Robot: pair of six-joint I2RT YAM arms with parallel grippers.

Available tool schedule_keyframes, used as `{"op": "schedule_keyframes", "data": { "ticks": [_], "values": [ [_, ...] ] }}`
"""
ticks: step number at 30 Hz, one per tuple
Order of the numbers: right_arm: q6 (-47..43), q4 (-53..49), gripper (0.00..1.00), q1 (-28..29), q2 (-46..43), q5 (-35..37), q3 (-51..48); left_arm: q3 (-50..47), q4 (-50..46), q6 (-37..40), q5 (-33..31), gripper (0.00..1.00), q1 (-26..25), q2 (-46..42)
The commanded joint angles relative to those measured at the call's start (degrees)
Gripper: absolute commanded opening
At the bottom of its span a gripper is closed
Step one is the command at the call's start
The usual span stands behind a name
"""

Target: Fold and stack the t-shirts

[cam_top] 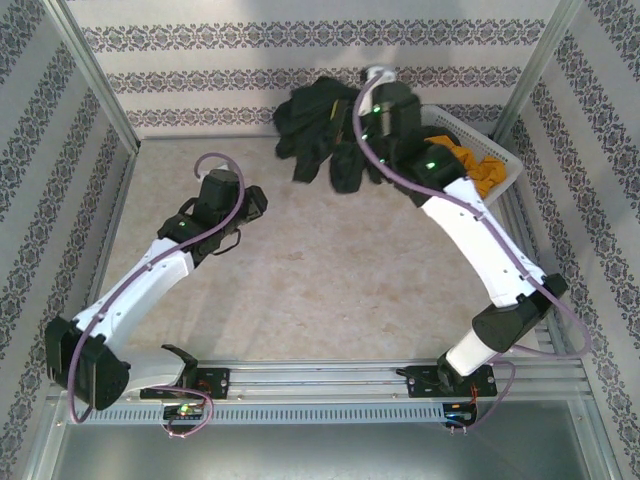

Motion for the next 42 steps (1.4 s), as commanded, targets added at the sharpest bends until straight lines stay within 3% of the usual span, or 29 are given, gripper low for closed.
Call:
{"op": "schedule_keyframes", "data": {
  "ticks": [1,3,5,10,15,20,25,30,35,39,40,42],
  "values": [
    [2.7,0.7,0.32,0.7,0.4,-5.5,-5.9,-1.5,-7.8,-0.6,-9.0,0.57,0.7,-4.6],
    [3.4,-0.4,0.51,0.3,-1.5,-5.8,-12.4,-2.6,-9.0,-1.0,-9.0,0.63,1.5,-6.4],
    [4.8,0.5,0.60,-1.1,-4.6,-6.4,-20.4,-3.9,-9.5,-1.5,-6.8,0.68,2.4,-7.6],
    [5.9,-3.2,0.59,-2.9,-6.8,-7.4,-29.1,-8.0,-9.8,-4.7,1.1,0.72,5.8,-6.6],
    [9.8,-1.3,0.58,-2.3,-6.9,-9.4,-36.0,-12.4,-6.7,-9.1,13.0,0.72,14.8,-1.7],
    [13.5,-1.5,0.59,-2.0,-2.9,-14.2,-38.7,-12.7,-4.2,-9.2,17.9,0.71,20.8,5.1],
    [14.3,-1.6,0.59,-2.0,0.3,-17.4,-40.2,-9.0,-13.1,-7.8,17.3,0.68,20.9,12.8],
    [13.0,-1.7,0.60,-0.5,3.1,-19.6,-40.6,-12.2,-14.6,-5.9,13.7,0.72,20.8,10.4],
    [11.3,-1.5,0.61,1.6,7.5,-21.6,-41.2,-15.2,-11.7,-5.6,20.0,0.72,20.1,14.5],
    [11.3,-2.4,0.55,2.5,12.0,-23.1,-40.1,-16.8,-9.0,-6.3,19.6,0.61,18.3,17.9],
    [11.6,-2.5,0.52,2.5,12.6,-22.9,-40.1,-17.3,-7.9,-6.6,19.5,0.54,18.5,18.0],
    [11.8,-2.1,0.40,2.3,13.5,-22.9,-40.0,-17.7,-5.6,-7.3,18.7,0.27,18.5,17.6]
  ]
}}
